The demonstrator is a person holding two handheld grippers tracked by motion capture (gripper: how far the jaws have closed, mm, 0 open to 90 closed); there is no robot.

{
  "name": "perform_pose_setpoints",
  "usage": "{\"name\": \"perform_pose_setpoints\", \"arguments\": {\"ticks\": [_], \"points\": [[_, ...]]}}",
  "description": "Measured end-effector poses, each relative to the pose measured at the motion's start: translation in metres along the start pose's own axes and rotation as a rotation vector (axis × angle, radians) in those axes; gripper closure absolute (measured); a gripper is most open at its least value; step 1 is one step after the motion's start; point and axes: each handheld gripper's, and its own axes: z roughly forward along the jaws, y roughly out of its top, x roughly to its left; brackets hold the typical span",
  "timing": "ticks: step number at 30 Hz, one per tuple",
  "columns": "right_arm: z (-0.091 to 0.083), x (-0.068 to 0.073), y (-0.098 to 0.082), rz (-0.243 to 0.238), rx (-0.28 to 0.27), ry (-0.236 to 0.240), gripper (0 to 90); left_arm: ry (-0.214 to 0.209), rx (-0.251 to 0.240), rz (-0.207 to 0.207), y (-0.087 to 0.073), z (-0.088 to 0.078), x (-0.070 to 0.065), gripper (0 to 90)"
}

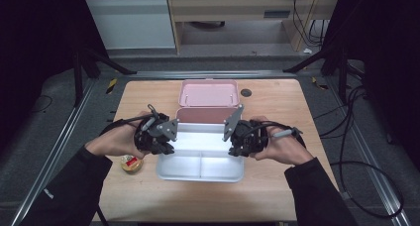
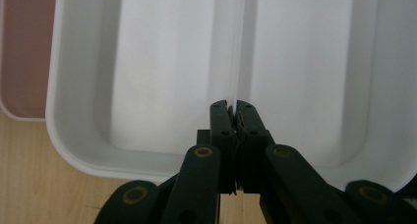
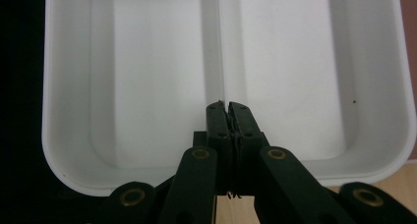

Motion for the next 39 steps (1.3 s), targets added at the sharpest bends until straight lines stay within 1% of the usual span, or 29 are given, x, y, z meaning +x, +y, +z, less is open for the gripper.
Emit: {"name": "perform_pose_setpoints", "arguments": {"ticks": [2,5,9,10,11,13,17,19,20,22,23,24,27,28,30,32,35,39], "points": [[0.006,0.008,-0.003,-0.006,-0.009,0.017,89.0,-0.010,0.005,-0.005,-0.003,0.006,-0.010,87.4],[0.017,0.022,-0.007,-0.019,0.004,0.044,89.2,-0.022,0.016,0.005,-0.007,0.016,-0.027,87.8],[0.028,0.038,-0.012,-0.025,0.002,0.076,89.6,-0.043,0.022,0.001,-0.012,0.026,-0.044,87.8],[0.035,0.046,-0.016,-0.023,-0.009,0.078,89.7,-0.041,0.022,0.002,-0.014,0.029,-0.047,87.6],[0.035,0.046,-0.016,-0.023,-0.009,0.078,89.7,-0.048,0.021,-0.006,-0.015,0.031,-0.050,87.6],[0.043,0.053,-0.020,-0.011,-0.022,0.097,89.7,-0.069,0.013,-0.020,-0.020,0.039,-0.056,87.4],[0.058,0.062,-0.027,-0.007,-0.016,0.123,89.6,-0.095,0.017,-0.022,-0.026,0.058,-0.066,87.8],[0.065,0.064,-0.030,-0.010,-0.011,0.133,89.6,-0.107,0.010,-0.024,-0.030,0.067,-0.067,88.1],[0.069,0.065,-0.032,-0.007,-0.012,0.133,89.6,-0.117,0.002,-0.035,-0.032,0.073,-0.066,87.9],[0.078,0.064,-0.037,-0.001,-0.010,0.140,89.6,-0.128,-0.002,-0.045,-0.036,0.087,-0.062,87.8],[0.089,0.061,-0.042,0.004,0.003,0.145,89.6,-0.139,-0.002,-0.052,-0.037,0.094,-0.060,87.6],[0.089,0.061,-0.042,0.004,0.003,0.145,89.6,-0.137,0.001,-0.055,-0.039,0.101,-0.058,87.6],[0.105,0.054,-0.049,0.019,0.013,0.143,89.3,-0.139,0.011,-0.066,-0.041,0.118,-0.048,87.1],[0.109,0.051,-0.052,0.023,0.011,0.139,89.2,-0.132,0.018,-0.065,-0.041,0.123,-0.046,87.1],[0.116,0.047,-0.056,0.030,0.013,0.127,88.7,-0.136,0.024,-0.069,-0.041,0.130,-0.041,87.1],[0.124,0.041,-0.061,0.049,0.008,0.127,88.2,-0.136,0.028,-0.072,-0.041,0.135,-0.038,87.2],[0.130,0.038,-0.066,0.057,0.001,0.130,88.1,-0.128,0.038,-0.066,-0.040,0.141,-0.037,87.2],[0.138,0.038,-0.071,0.060,0.012,0.120,87.7,-0.127,0.049,-0.062,-0.039,0.149,-0.036,87.1]]}}
